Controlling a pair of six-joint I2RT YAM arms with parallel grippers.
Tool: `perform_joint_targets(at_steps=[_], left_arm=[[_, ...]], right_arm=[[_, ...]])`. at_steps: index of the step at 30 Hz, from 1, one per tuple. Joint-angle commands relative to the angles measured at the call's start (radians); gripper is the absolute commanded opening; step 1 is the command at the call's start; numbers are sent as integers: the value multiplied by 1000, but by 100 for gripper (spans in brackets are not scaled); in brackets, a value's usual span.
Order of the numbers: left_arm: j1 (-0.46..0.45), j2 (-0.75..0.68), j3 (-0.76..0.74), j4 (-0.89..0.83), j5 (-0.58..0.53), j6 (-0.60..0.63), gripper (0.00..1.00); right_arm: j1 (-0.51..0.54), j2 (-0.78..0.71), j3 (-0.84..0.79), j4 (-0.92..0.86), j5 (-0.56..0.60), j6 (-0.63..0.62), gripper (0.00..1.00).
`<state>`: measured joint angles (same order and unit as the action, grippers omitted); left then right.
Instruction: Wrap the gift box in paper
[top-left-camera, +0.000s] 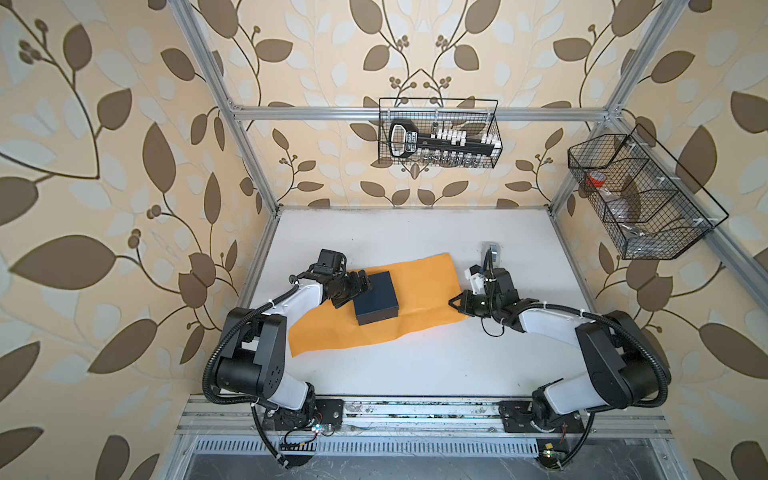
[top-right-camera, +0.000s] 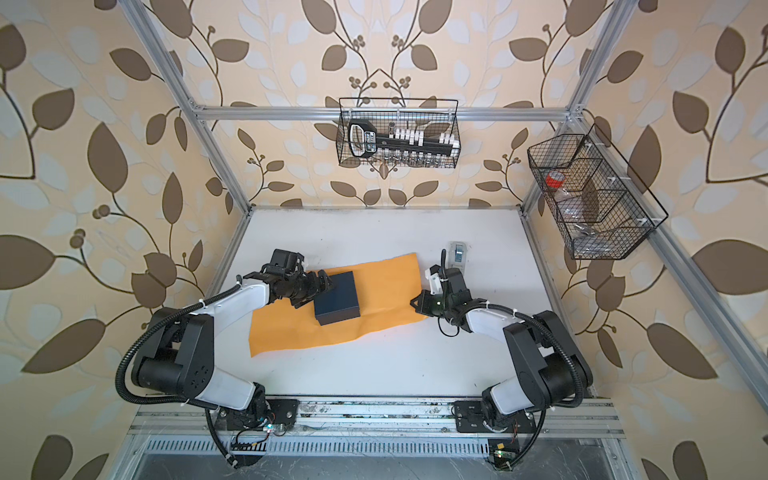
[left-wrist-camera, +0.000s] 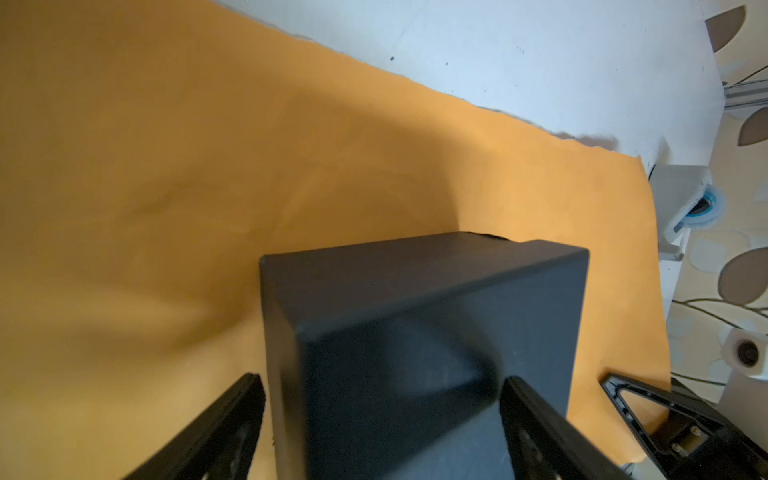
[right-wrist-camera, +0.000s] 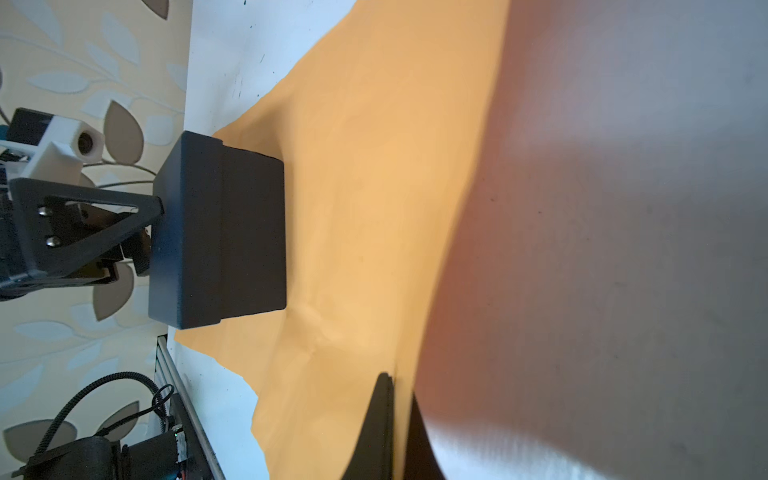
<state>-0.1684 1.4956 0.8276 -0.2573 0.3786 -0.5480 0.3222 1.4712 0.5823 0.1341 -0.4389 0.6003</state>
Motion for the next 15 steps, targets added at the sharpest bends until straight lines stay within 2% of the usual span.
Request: perform_joint_targets(at_steps=[1,6,11,15], left_arm=[[3,-26,-6,12,43,25,91],[-57,-46,2,0,36,10,91],[-174,-128,3,-62,-72,-21,92],[-202,-231,-57,-118,-135,-89,90]], right_arm=[[-28,-57,25,-151,-13,-71,0],[-64,-135,14,-286,-8,-140,0],[-126,-173,12,-374,3,-193,0],[-188,-167,14,-396,10,-219,0]])
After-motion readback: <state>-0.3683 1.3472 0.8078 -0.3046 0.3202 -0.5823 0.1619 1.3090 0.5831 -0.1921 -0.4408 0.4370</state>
